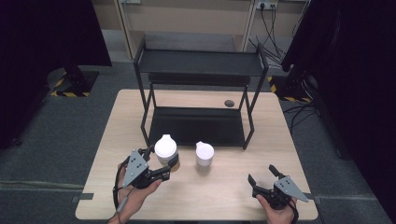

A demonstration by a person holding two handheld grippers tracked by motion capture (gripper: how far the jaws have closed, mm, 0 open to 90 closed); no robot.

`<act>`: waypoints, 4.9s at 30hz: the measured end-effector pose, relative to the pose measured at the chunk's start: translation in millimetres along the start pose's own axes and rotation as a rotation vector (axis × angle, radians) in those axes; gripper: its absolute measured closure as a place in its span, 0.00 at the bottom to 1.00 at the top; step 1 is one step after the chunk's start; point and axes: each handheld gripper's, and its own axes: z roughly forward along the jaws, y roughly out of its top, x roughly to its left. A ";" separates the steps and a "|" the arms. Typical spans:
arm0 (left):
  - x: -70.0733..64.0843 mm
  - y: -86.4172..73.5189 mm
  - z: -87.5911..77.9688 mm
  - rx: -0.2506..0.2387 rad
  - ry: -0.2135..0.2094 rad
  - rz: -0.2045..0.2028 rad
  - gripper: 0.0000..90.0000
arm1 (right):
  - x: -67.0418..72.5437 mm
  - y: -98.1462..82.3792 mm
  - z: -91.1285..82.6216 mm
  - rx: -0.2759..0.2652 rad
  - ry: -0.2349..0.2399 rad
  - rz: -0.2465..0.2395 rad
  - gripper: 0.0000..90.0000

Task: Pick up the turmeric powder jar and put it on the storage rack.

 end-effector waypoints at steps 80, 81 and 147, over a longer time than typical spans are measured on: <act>28.8 92.5 61.3 -0.106 0.172 0.037 0.34 | 0.4 0.4 0.2 0.002 0.001 -0.009 0.08; 29.2 94.1 62.2 -0.106 0.173 0.039 0.34 | 0.4 0.4 0.2 0.002 0.001 -0.009 0.08; 55.4 172.2 104.5 -0.128 0.275 0.024 0.34 | -0.7 1.9 1.0 0.010 0.007 -0.010 0.08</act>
